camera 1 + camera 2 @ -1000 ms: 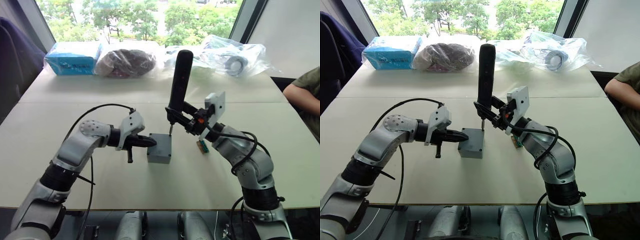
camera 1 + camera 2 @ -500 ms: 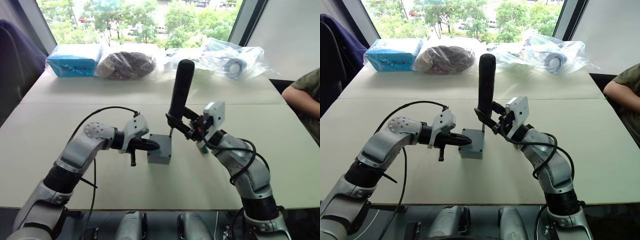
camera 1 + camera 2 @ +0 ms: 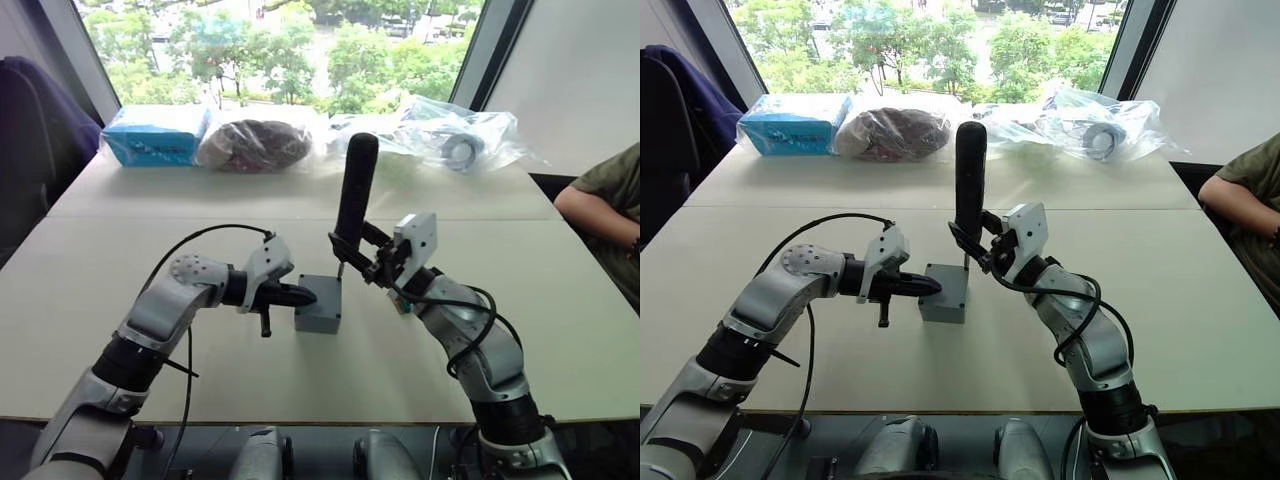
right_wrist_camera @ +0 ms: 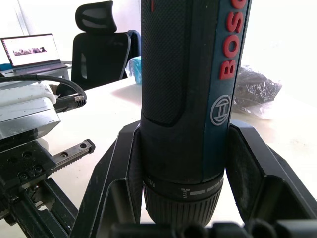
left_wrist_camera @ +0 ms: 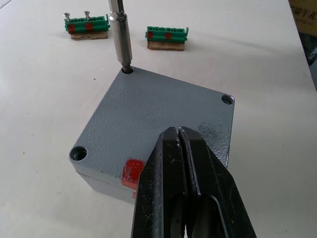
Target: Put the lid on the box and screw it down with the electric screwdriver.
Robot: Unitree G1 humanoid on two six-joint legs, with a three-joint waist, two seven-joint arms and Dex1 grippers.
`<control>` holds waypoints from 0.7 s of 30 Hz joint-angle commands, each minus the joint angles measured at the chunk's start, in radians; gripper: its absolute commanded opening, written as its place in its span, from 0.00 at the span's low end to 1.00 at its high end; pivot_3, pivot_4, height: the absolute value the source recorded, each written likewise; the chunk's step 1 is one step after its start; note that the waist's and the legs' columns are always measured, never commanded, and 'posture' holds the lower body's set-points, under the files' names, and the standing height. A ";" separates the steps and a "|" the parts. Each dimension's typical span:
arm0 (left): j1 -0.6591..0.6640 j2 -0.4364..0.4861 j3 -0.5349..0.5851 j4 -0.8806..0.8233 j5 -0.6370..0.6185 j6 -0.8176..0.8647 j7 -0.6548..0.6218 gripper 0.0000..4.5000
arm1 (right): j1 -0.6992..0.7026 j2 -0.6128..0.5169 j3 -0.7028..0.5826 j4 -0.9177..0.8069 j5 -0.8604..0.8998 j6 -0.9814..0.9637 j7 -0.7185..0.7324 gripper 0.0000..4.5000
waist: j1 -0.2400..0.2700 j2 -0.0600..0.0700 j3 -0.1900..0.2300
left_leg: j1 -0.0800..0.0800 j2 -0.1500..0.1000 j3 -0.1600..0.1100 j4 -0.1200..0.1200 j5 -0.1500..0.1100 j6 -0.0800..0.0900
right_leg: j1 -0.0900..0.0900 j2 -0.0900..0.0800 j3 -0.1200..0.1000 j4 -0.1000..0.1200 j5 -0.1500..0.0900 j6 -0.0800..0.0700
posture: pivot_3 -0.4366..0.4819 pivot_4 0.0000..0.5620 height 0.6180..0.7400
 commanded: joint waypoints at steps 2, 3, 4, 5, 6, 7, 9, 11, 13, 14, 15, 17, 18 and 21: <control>0.022 0.011 -0.029 0.012 0.033 0.019 0.006 0.00 | 0.047 -0.019 0.010 0.111 -0.065 0.062 -0.034 0.39 | 0.000 0.000 -0.001 | 0.000 0.000 0.000 0.000 0.000 0.000 | 0.000 -0.002 0.000 0.000 0.000 0.000 | 0.48 0.27 1.00; 0.021 0.012 -0.029 0.010 0.033 0.019 0.006 0.00 | 0.048 -0.019 0.010 0.115 -0.065 0.058 -0.033 0.39 | 0.000 0.000 -0.001 | 0.000 0.000 0.000 -0.001 0.000 0.000 | 0.000 -0.002 0.000 0.000 0.000 -0.001 | 0.48 0.27 1.00; 0.021 0.012 -0.027 0.010 0.032 0.019 0.006 0.00 | 0.051 -0.020 0.011 0.123 -0.067 0.055 -0.034 0.39 | 0.000 0.000 -0.001 | 0.000 0.000 0.000 -0.001 0.000 0.000 | -0.001 -0.003 -0.001 0.000 0.000 -0.001 | 0.48 0.27 1.00; 0.021 0.013 -0.027 0.010 0.032 0.018 0.006 0.00 | 0.055 -0.022 0.013 0.130 -0.071 0.053 -0.035 0.39 | 0.000 0.000 -0.001 | 0.000 -0.001 0.000 -0.002 0.000 -0.001 | -0.001 -0.004 0.000 0.000 -0.001 -0.001 | 0.48 0.27 1.00; 0.021 0.013 -0.027 0.010 0.033 0.017 0.006 0.00 | 0.059 -0.023 0.014 0.137 -0.075 0.050 -0.036 0.39 | -0.001 0.001 -0.002 | 0.000 -0.001 0.000 -0.002 -0.001 -0.001 | -0.001 -0.004 0.000 -0.001 -0.001 -0.002 | 0.48 0.27 1.00; 0.021 0.013 -0.026 0.010 0.033 0.017 0.007 0.00 | 0.061 -0.024 0.015 0.142 -0.079 0.050 -0.039 0.39 | -0.001 0.001 -0.002 | 0.000 -0.001 -0.001 -0.002 -0.001 -0.001 | -0.001 -0.004 0.000 -0.001 -0.001 -0.002 | 0.48 0.27 1.00; 0.019 0.013 -0.027 0.012 0.033 0.016 0.006 0.00 | 0.063 -0.025 0.017 0.150 -0.086 0.046 -0.042 0.39 | -0.001 0.001 -0.003 | 0.000 -0.001 -0.001 -0.003 -0.002 -0.004 | -0.001 -0.005 0.000 -0.001 -0.001 -0.002 | 0.48 0.27 1.00; 0.019 0.013 -0.027 0.013 0.033 0.016 0.006 0.00 | 0.066 -0.027 0.022 0.154 -0.095 0.039 -0.042 0.39 | -0.001 0.001 -0.007 | 0.000 -0.001 -0.001 -0.004 -0.003 -0.004 | -0.001 -0.005 0.000 -0.002 -0.001 -0.003 | 0.48 0.27 1.00; 0.019 0.013 -0.027 0.013 0.034 0.016 0.005 0.00 | 0.071 -0.033 0.035 0.154 -0.108 0.029 -0.037 0.39 | -0.001 0.002 -0.011 | 0.000 -0.001 -0.001 -0.007 -0.003 -0.005 | -0.001 -0.005 0.000 -0.005 -0.001 -0.003 | 0.48 0.27 1.00; 0.019 0.013 -0.027 0.013 0.034 0.016 0.005 0.00 | 0.074 -0.032 0.040 0.153 -0.110 0.027 -0.038 0.39 | -0.001 0.003 -0.013 | 0.000 -0.001 -0.001 -0.008 -0.003 -0.005 | -0.001 -0.006 0.000 -0.006 -0.001 -0.003 | 0.48 0.27 1.00; 0.019 0.013 -0.027 0.013 0.034 0.015 0.005 0.00 | 0.077 -0.029 0.043 0.151 -0.110 0.025 -0.037 0.39 | -0.001 0.003 -0.016 | 0.000 -0.001 -0.001 -0.011 -0.003 -0.005 | -0.001 -0.005 0.000 -0.009 0.000 -0.004 | 0.48 0.27 1.00; 0.018 0.013 -0.027 0.015 0.038 0.014 0.004 0.00 | 0.081 -0.022 0.045 0.146 -0.104 0.028 -0.039 0.39 | -0.001 0.003 -0.018 | 0.000 -0.001 -0.001 -0.014 -0.002 -0.005 | -0.001 -0.005 -0.001 -0.013 0.000 -0.005 | 0.48 0.27 1.00; 0.018 0.013 -0.028 0.016 0.040 0.012 0.003 0.00 | 0.082 -0.018 0.043 0.143 -0.099 0.028 -0.040 0.39 | -0.001 0.003 -0.019 | 0.000 -0.001 -0.001 -0.015 -0.002 -0.005 | -0.001 -0.005 -0.001 -0.014 0.000 -0.005 | 0.48 0.27 1.00; 0.021 0.019 -0.040 0.016 0.056 0.004 -0.001 0.00 | 0.084 -0.003 0.033 0.124 -0.076 0.030 -0.040 0.39 | -0.002 0.003 -0.020 | 0.000 -0.001 -0.001 -0.016 -0.002 -0.005 | -0.001 -0.006 -0.001 -0.015 0.000 -0.005 | 0.48 0.27 1.00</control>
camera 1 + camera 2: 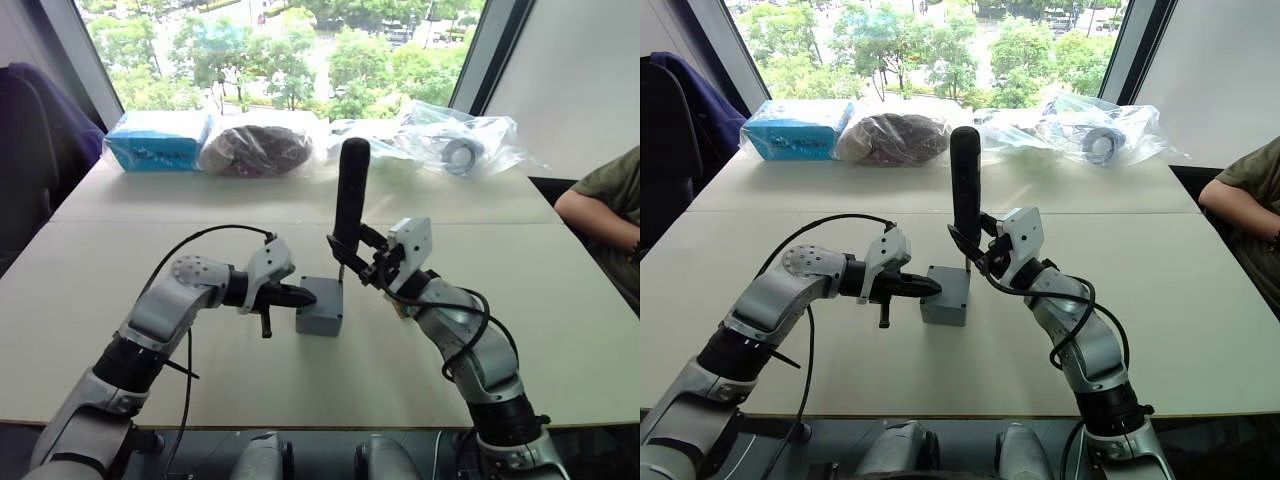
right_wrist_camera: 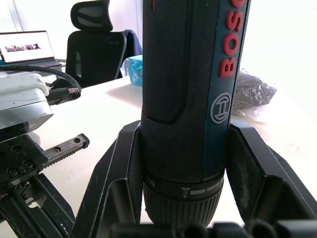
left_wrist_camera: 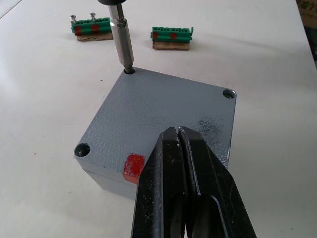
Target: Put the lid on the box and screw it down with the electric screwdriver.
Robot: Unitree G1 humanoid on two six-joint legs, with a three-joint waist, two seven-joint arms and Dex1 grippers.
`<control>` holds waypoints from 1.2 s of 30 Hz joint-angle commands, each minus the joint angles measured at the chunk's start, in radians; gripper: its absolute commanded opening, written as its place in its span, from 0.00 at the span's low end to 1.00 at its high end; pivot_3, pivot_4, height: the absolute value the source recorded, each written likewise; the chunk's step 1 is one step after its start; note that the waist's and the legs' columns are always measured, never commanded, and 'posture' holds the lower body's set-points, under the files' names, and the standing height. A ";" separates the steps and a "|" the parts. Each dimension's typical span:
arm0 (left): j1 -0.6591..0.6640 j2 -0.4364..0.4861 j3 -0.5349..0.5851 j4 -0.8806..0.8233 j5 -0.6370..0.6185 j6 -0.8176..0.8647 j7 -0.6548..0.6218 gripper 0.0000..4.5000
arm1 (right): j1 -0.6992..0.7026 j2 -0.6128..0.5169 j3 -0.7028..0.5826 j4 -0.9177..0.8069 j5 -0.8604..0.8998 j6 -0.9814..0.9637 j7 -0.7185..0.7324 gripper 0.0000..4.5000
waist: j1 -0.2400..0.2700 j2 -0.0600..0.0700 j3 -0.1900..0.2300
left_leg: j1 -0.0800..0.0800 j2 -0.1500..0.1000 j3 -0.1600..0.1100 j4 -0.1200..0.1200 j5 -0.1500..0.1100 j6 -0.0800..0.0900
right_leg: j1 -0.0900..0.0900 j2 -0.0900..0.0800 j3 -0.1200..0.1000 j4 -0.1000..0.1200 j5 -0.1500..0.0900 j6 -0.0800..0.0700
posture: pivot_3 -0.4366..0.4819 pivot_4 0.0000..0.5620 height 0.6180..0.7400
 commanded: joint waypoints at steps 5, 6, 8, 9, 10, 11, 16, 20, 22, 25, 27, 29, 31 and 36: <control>0.043 0.032 -0.072 0.030 0.077 -0.021 -0.010 0.00 | 0.062 -0.002 0.001 0.042 -0.006 0.079 0.000 0.39 | -0.004 0.001 0.000 | 0.000 0.000 0.000 -0.001 0.000 0.000 | 0.000 0.000 0.000 -0.001 0.000 0.000 | 0.48 0.27 1.00; 0.045 0.032 -0.075 0.034 0.081 -0.025 -0.010 0.00 | 0.060 -0.002 0.002 0.038 -0.006 0.083 -0.001 0.39 | -0.006 0.002 0.000 | 0.000 0.000 0.000 -0.002 0.000 0.000 | 0.000 0.000 0.000 -0.002 0.000 0.000 | 0.48 0.27 1.00; 0.049 0.033 -0.080 0.044 0.089 -0.035 -0.010 0.00 | 0.056 -0.004 0.007 0.032 -0.009 0.093 -0.002 0.39 | -0.010 0.002 0.001 | 0.000 0.000 0.000 -0.002 0.000 0.000 | 0.000 -0.001 0.000 -0.002 0.000 0.000 | 0.48 0.27 1.00; 0.051 0.033 -0.082 0.050 0.094 -0.040 -0.010 0.00 | 0.053 -0.007 0.011 0.031 -0.014 0.099 -0.003 0.39 | -0.014 0.002 0.001 | 0.000 0.000 0.000 -0.002 0.000 0.000 | 0.000 -0.001 0.000 -0.002 0.000 0.000 | 0.48 0.27 1.00; 0.053 0.032 -0.084 0.057 0.099 -0.045 -0.011 0.00 | 0.049 -0.011 0.017 0.033 -0.021 0.110 -0.006 0.39 | -0.015 0.003 0.001 | 0.000 0.000 0.000 -0.003 0.000 0.000 | 0.000 -0.001 0.000 -0.003 0.000 0.000 | 0.48 0.27 1.00; 0.056 0.032 -0.085 0.061 0.103 -0.048 -0.011 0.00 | 0.047 -0.015 0.022 0.034 -0.028 0.119 -0.009 0.39 | -0.016 0.003 0.001 | 0.000 0.000 0.000 -0.003 0.000 0.000 | 0.000 -0.001 0.000 -0.003 0.000 0.000 | 0.48 0.27 1.00; 0.069 0.030 -0.086 0.064 0.106 -0.052 -0.009 0.00 | 0.049 -0.016 0.026 0.054 -0.038 0.153 -0.031 0.39 | -0.016 0.005 0.000 | 0.000 0.000 0.000 -0.004 0.000 0.000 | -0.001 -0.001 0.000 -0.003 0.000 -0.001 | 0.48 0.27 1.00; 0.072 0.029 -0.083 0.059 0.102 -0.045 -0.007 0.00 | 0.062 -0.020 0.029 0.067 -0.045 0.152 -0.037 0.39 | -0.016 0.005 -0.001 | 0.000 0.000 0.000 -0.005 0.000 0.000 | -0.001 -0.001 0.000 -0.004 -0.001 -0.001 | 0.48 0.27 1.00; 0.074 0.029 -0.082 0.058 0.100 -0.044 -0.006 0.00 | 0.063 -0.021 0.033 0.069 -0.047 0.152 -0.037 0.39 | -0.016 0.005 -0.001 | 0.000 0.000 0.000 -0.005 0.000 0.000 | -0.001 -0.001 0.000 -0.004 -0.001 -0.001 | 0.48 0.27 1.00; 0.077 0.029 -0.081 0.053 0.098 -0.039 -0.004 0.00 | 0.069 -0.023 0.036 0.072 -0.049 0.149 -0.038 0.39 | -0.016 0.005 -0.002 | 0.000 0.000 0.000 -0.005 0.000 -0.001 | -0.001 -0.001 0.000 -0.005 -0.001 -0.002 | 0.48 0.27 1.00; 0.078 0.030 -0.081 0.052 0.097 -0.039 -0.004 0.00 | 0.072 -0.024 0.037 0.077 -0.052 0.149 -0.041 0.39 | -0.016 0.005 -0.002 | 0.000 0.000 0.000 -0.005 0.000 -0.001 | -0.001 -0.001 0.000 -0.005 -0.001 -0.002 | 0.48 0.27 1.00; 0.079 0.030 -0.081 0.052 0.097 -0.039 -0.004 0.00 | 0.074 -0.025 0.039 0.082 -0.056 0.149 -0.043 0.39 | -0.016 0.005 -0.003 | 0.000 0.000 0.000 -0.007 0.000 -0.001 | -0.001 -0.001 0.000 -0.006 -0.001 -0.002 | 0.48 0.27 1.00; 0.079 0.030 -0.081 0.051 0.097 -0.038 -0.003 0.00 | 0.078 -0.027 0.042 0.089 -0.062 0.154 -0.050 0.39 | -0.016 0.005 -0.007 | 0.000 0.000 0.000 -0.012 0.000 -0.001 | 0.000 -0.001 0.000 -0.010 -0.001 -0.002 | 0.48 0.27 1.00; 0.078 0.031 -0.080 0.051 0.098 -0.038 -0.004 0.00 | 0.087 -0.023 0.045 0.097 -0.061 0.168 -0.068 0.39 | -0.016 0.007 -0.010 | 0.000 0.000 0.000 -0.017 0.000 -0.001 | 0.001 -0.001 -0.002 -0.017 0.000 -0.004 | 0.48 0.27 1.00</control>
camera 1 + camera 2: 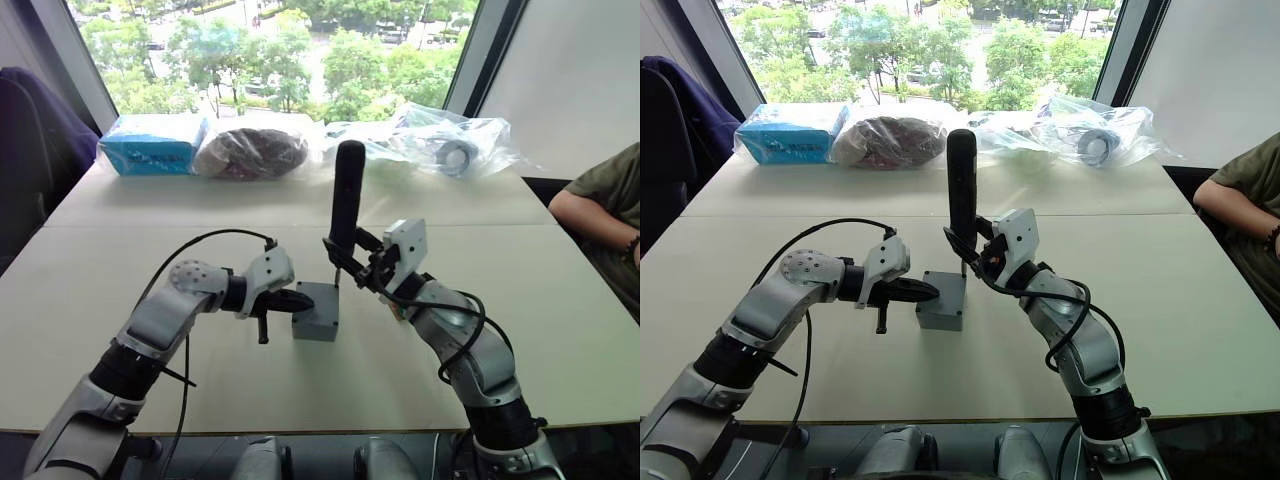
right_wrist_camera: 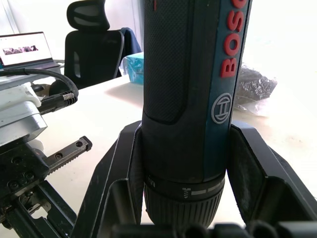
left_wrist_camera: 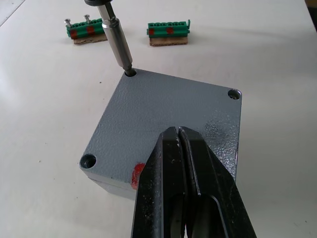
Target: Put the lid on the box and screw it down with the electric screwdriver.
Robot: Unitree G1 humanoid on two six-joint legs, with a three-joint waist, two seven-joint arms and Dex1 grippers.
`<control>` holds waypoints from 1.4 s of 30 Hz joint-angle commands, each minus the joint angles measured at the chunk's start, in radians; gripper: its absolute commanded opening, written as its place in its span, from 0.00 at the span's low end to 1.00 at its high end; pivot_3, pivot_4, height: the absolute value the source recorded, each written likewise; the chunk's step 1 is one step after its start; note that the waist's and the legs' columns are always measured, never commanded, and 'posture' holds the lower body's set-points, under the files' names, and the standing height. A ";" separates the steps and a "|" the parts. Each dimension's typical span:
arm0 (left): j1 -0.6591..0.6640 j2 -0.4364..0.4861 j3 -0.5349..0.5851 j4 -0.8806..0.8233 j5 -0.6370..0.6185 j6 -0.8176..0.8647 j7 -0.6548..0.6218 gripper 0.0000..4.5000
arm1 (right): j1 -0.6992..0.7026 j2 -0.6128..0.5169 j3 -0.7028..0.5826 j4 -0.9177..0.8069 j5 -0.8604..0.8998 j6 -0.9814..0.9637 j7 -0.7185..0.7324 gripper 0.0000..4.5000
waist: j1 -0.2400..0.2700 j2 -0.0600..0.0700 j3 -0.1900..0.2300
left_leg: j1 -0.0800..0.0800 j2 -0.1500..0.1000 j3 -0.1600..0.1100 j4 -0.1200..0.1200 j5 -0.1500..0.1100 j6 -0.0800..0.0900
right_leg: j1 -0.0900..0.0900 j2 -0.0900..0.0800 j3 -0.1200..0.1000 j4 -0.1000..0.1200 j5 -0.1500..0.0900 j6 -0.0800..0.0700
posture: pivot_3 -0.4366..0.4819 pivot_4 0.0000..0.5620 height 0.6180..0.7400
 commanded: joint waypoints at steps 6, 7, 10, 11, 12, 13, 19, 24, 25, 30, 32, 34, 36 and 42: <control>0.040 0.014 -0.059 0.056 0.053 0.045 0.004 0.00 | 0.092 -0.031 0.030 0.124 -0.072 0.102 -0.041 0.39 | 0.000 0.000 -0.001 | 0.000 0.000 0.000 -0.001 0.000 0.000 | 0.001 0.000 0.000 -0.001 0.000 0.000 | 0.48 0.27 1.00; 0.040 0.015 -0.060 0.056 0.054 0.045 0.004 0.00 | 0.092 -0.031 0.030 0.122 -0.072 0.101 -0.042 0.39 | 0.000 0.000 -0.001 | 0.000 0.000 0.000 -0.001 0.000 0.000 | 0.001 0.000 0.000 -0.002 0.000 0.000 | 0.48 0.27 1.00; 0.042 0.015 -0.063 0.057 0.059 0.041 0.005 0.00 | 0.088 -0.037 0.028 0.115 -0.078 0.091 -0.043 0.39 | 0.000 0.000 -0.001 | 0.000 0.000 0.000 -0.001 0.000 0.000 | 0.001 0.000 0.000 -0.002 0.000 0.000 | 0.48 0.27 1.00; 0.042 0.016 -0.065 0.058 0.061 0.039 0.006 0.00 | 0.085 -0.039 0.025 0.111 -0.077 0.094 -0.043 0.39 | 0.000 0.000 -0.001 | 0.000 0.000 0.000 -0.001 0.000 0.000 | 0.001 0.000 0.000 -0.002 0.000 0.000 | 0.48 0.27 1.00; 0.043 0.016 -0.066 0.059 0.062 0.038 0.006 0.00 | 0.080 -0.041 0.023 0.108 -0.078 0.095 -0.044 0.39 | 0.000 0.000 -0.001 | 0.000 0.000 0.000 -0.002 0.000 0.000 | 0.001 0.000 0.000 -0.002 0.000 0.000 | 0.48 0.27 1.00; 0.043 0.015 -0.066 0.059 0.063 0.037 0.006 0.00 | 0.076 -0.043 0.021 0.105 -0.080 0.094 -0.045 0.39 | 0.000 0.000 -0.001 | 0.000 0.000 0.000 -0.002 0.000 0.000 | 0.001 0.000 0.000 -0.002 0.000 0.000 | 0.48 0.27 1.00; 0.039 0.011 -0.067 0.067 0.066 0.032 0.010 0.00 | 0.049 -0.042 -0.010 0.067 -0.066 0.094 -0.056 0.39 | 0.001 0.000 0.000 | -0.001 0.000 0.000 -0.002 0.000 0.000 | 0.000 0.000 0.000 -0.003 0.000 0.000 | 0.48 0.27 1.00; 0.043 0.012 -0.068 0.070 0.068 0.029 0.009 0.00 | 0.041 -0.034 -0.053 -0.051 -0.023 0.092 -0.060 0.39 | 0.003 0.000 0.007 | -0.003 0.000 0.000 -0.002 0.000 0.000 | -0.001 -0.001 0.000 -0.004 0.000 0.000 | 0.48 0.27 1.00; 0.043 0.013 -0.069 0.072 0.069 0.027 0.009 0.00 | 0.037 -0.032 -0.059 -0.076 -0.014 0.101 -0.061 0.39 | 0.002 0.001 0.009 | -0.003 0.000 0.000 -0.002 0.000 0.000 | -0.001 -0.001 0.000 -0.004 0.000 0.000 | 0.48 0.27 1.00; 0.041 0.013 -0.075 0.081 0.073 0.018 0.006 0.00 | -0.006 -0.007 -0.077 -0.190 0.025 0.147 -0.076 0.39 | 0.002 0.003 0.018 | -0.006 0.000 0.001 -0.002 0.000 0.000 | -0.003 -0.001 0.000 -0.005 0.000 0.000 | 0.48 0.27 1.00; 0.038 0.011 -0.078 0.086 0.074 0.014 0.003 0.00 | -0.027 0.006 -0.075 -0.208 0.025 0.134 -0.078 0.39 | 0.002 0.005 0.020 | -0.009 0.000 0.001 -0.002 0.000 0.000 | -0.006 -0.001 -0.001 -0.005 0.000 0.000 | 0.48 0.27 1.00; 0.035 0.010 -0.079 0.089 0.075 0.012 0.001 0.00 | -0.042 0.020 -0.082 -0.213 0.028 0.124 -0.081 0.39 | 0.002 0.006 0.020 | -0.014 0.000 0.001 -0.002 0.000 0.000 | -0.012 -0.001 -0.001 -0.005 0.000 0.000 | 0.48 0.27 1.00; 0.035 0.009 -0.080 0.090 0.076 0.011 0.001 0.00 | -0.042 0.023 -0.087 -0.213 0.028 0.122 -0.080 0.39 | 0.002 0.006 0.022 | -0.019 0.000 0.001 -0.002 0.001 -0.001 | -0.018 -0.002 -0.002 -0.003 0.000 0.000 | 0.48 0.27 1.00; 0.037 0.011 -0.082 0.090 0.077 0.007 -0.003 0.00 | -0.066 0.040 -0.122 -0.259 0.070 0.101 -0.070 0.39 | 0.000 0.007 0.027 | -0.019 0.000 0.001 -0.002 0.001 -0.001 | -0.018 -0.002 -0.002 -0.004 0.000 0.000 | 0.48 0.27 1.00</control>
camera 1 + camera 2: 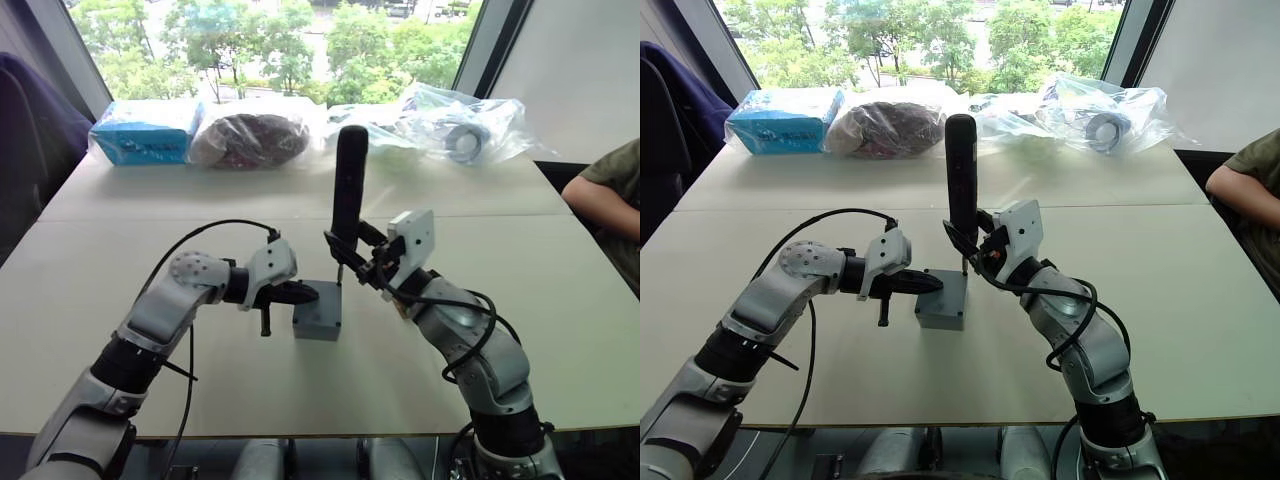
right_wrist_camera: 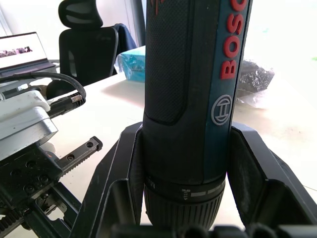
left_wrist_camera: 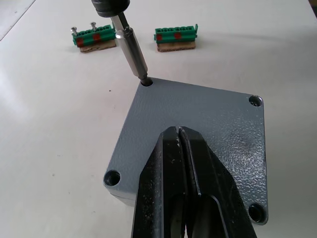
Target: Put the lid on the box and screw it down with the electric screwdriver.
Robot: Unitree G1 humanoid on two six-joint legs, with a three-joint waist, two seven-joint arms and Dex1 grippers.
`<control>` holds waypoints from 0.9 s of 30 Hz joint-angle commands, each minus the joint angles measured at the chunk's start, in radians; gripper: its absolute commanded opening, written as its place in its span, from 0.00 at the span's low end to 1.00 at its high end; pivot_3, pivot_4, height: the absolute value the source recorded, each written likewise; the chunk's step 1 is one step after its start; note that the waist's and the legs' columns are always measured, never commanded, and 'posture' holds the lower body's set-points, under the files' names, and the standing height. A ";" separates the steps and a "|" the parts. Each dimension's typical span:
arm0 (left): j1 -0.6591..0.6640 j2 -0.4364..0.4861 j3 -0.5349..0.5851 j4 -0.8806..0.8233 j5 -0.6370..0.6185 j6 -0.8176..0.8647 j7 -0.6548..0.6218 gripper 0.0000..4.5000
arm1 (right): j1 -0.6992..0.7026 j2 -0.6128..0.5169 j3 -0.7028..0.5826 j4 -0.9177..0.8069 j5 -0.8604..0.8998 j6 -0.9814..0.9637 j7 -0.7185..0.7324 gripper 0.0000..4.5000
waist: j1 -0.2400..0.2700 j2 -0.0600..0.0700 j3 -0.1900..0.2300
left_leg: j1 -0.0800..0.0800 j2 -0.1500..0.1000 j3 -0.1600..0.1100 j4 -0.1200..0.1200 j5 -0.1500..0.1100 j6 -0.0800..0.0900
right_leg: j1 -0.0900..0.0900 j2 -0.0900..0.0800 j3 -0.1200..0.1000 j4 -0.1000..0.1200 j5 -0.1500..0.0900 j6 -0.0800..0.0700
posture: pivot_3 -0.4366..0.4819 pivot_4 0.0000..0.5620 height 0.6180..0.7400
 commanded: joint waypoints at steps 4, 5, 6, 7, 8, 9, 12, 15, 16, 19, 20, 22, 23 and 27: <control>0.066 0.018 -0.090 0.092 0.078 0.050 -0.001 0.00 | -0.047 0.022 -0.068 -0.114 0.045 -0.055 0.008 0.39 | 0.000 0.000 0.001 | 0.000 0.000 0.000 0.000 0.000 0.000 | 0.000 0.000 0.000 0.000 0.000 0.000 | 0.48 0.27 1.00; 0.068 0.018 -0.090 0.092 0.079 0.049 -0.002 0.00 | -0.048 0.025 -0.070 -0.123 0.052 -0.051 0.007 0.39 | 0.000 0.000 0.001 | 0.000 0.000 0.000 0.000 0.000 0.000 | 0.000 0.000 -0.001 0.000 0.000 0.000 | 0.48 0.27 1.00; 0.069 0.018 -0.091 0.092 0.079 0.048 -0.003 0.00 | -0.049 0.026 -0.070 -0.130 0.056 -0.047 0.005 0.39 | -0.001 0.000 0.001 | 0.000 0.000 0.000 0.000 0.000 0.000 | 0.000 0.000 -0.001 0.000 0.000 0.000 | 0.48 0.27 1.00; 0.069 0.018 -0.091 0.093 0.080 0.047 -0.004 0.00 | -0.049 0.025 -0.069 -0.134 0.057 -0.043 0.005 0.39 | -0.002 0.000 0.001 | 0.000 0.000 0.000 0.000 0.000 0.000 | 0.000 0.000 -0.001 0.000 0.000 0.000 | 0.48 0.27 1.00; 0.068 0.018 -0.092 0.095 0.081 0.046 -0.004 0.00 | -0.048 0.024 -0.068 -0.134 0.057 -0.040 0.005 0.39 | -0.002 0.000 0.001 | 0.000 0.000 0.000 0.000 0.000 0.000 | 0.000 0.000 -0.001 0.000 0.000 0.000 | 0.48 0.27 1.00; 0.067 0.017 -0.093 0.097 0.082 0.045 -0.005 0.00 | -0.038 0.022 -0.065 -0.130 0.053 -0.042 0.007 0.39 | -0.002 0.000 0.001 | 0.000 0.000 0.000 -0.001 0.000 0.000 | 0.000 0.000 -0.001 0.000 0.000 0.000 | 0.48 0.27 1.00; 0.065 0.015 -0.094 0.101 0.084 0.043 -0.005 0.00 | -0.013 0.018 -0.058 -0.114 0.042 -0.052 0.013 0.39 | -0.002 0.000 0.001 | 0.000 0.000 0.000 0.000 0.000 0.000 | 0.000 0.000 -0.001 0.000 0.000 0.000 | 0.48 0.27 1.00; 0.061 0.014 -0.094 0.108 0.085 0.040 -0.005 0.00 | 0.004 0.016 -0.054 -0.090 0.031 -0.059 0.020 0.39 | -0.002 0.000 0.001 | 0.000 0.000 0.000 -0.001 0.000 0.000 | 0.000 0.000 -0.001 0.000 0.000 0.000 | 0.48 0.27 1.00; 0.062 0.014 -0.093 0.109 0.085 0.040 -0.005 0.00 | 0.010 0.017 -0.052 -0.084 0.028 -0.060 0.021 0.39 | -0.002 0.000 0.001 | 0.000 0.000 0.000 0.000 0.000 0.000 | 0.000 0.000 -0.001 0.000 0.000 0.000 | 0.48 0.27 1.00; 0.065 0.017 -0.090 0.109 0.085 0.040 -0.004 0.00 | 0.024 0.024 -0.047 -0.069 0.024 -0.065 0.024 0.39 | -0.002 0.001 0.001 | 0.000 0.000 0.000 0.000 0.000 0.000 | 0.000 0.000 -0.001 0.000 0.000 0.000 | 0.48 0.27 1.00; 0.067 0.018 -0.089 0.109 0.084 0.040 -0.003 0.00 | 0.028 0.026 -0.045 -0.065 0.022 -0.067 0.024 0.39 | -0.002 0.001 0.001 | 0.000 0.000 0.000 0.000 0.000 0.000 | 0.000 0.000 -0.001 0.000 0.000 0.000 | 0.48 0.27 1.00; 0.069 0.020 -0.088 0.109 0.085 0.040 -0.003 0.00 | 0.032 0.029 -0.042 -0.059 0.019 -0.071 0.025 0.39 | -0.002 0.001 0.001 | 0.000 0.000 0.000 0.000 0.000 0.000 | 0.000 0.000 -0.001 0.000 0.000 0.000 | 0.48 0.27 1.00; 0.069 0.021 -0.087 0.110 0.085 0.039 -0.003 0.00 | 0.033 0.031 -0.041 -0.057 0.019 -0.071 0.024 0.39 | -0.002 0.001 0.001 | 0.000 0.000 0.000 0.000 0.000 0.000 | 0.000 0.000 -0.001 0.000 0.000 0.000 | 0.48 0.27 1.00; 0.071 0.023 -0.087 0.110 0.087 0.039 -0.002 0.00 | 0.042 0.035 -0.039 -0.057 0.021 -0.069 0.025 0.39 | -0.002 0.001 0.001 | 0.000 0.000 0.000 0.000 0.000 0.001 | 0.000 0.000 -0.001 0.000 0.000 0.000 | 0.48 0.27 1.00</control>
